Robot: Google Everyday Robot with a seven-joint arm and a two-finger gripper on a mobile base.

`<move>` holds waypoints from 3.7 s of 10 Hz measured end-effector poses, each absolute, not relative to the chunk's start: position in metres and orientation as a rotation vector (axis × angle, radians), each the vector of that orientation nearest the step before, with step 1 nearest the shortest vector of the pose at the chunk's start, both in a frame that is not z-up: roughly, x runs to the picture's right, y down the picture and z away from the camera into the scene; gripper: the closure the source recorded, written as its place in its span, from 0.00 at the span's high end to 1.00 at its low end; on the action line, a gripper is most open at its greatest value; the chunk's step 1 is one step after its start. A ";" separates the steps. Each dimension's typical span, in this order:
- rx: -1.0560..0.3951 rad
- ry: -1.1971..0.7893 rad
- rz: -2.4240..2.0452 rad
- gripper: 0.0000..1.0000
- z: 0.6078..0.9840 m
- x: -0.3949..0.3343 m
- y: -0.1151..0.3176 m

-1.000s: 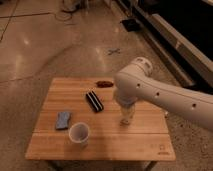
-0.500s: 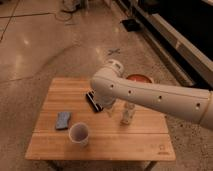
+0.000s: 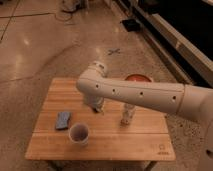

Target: Place the white sponge in the ceramic cup

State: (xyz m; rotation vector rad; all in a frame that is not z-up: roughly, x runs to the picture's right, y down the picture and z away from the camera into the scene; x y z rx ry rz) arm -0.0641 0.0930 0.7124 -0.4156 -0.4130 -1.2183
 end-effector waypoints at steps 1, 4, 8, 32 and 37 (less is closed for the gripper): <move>-0.416 -0.412 -1.217 0.65 0.712 -0.063 0.093; -0.416 -0.412 -1.217 0.65 0.712 -0.063 0.093; -0.364 -0.440 -1.321 0.65 0.729 -0.094 0.088; -0.466 -0.602 -1.570 0.65 0.860 -0.263 0.153; -0.469 -0.598 -1.570 0.64 0.875 -0.267 0.154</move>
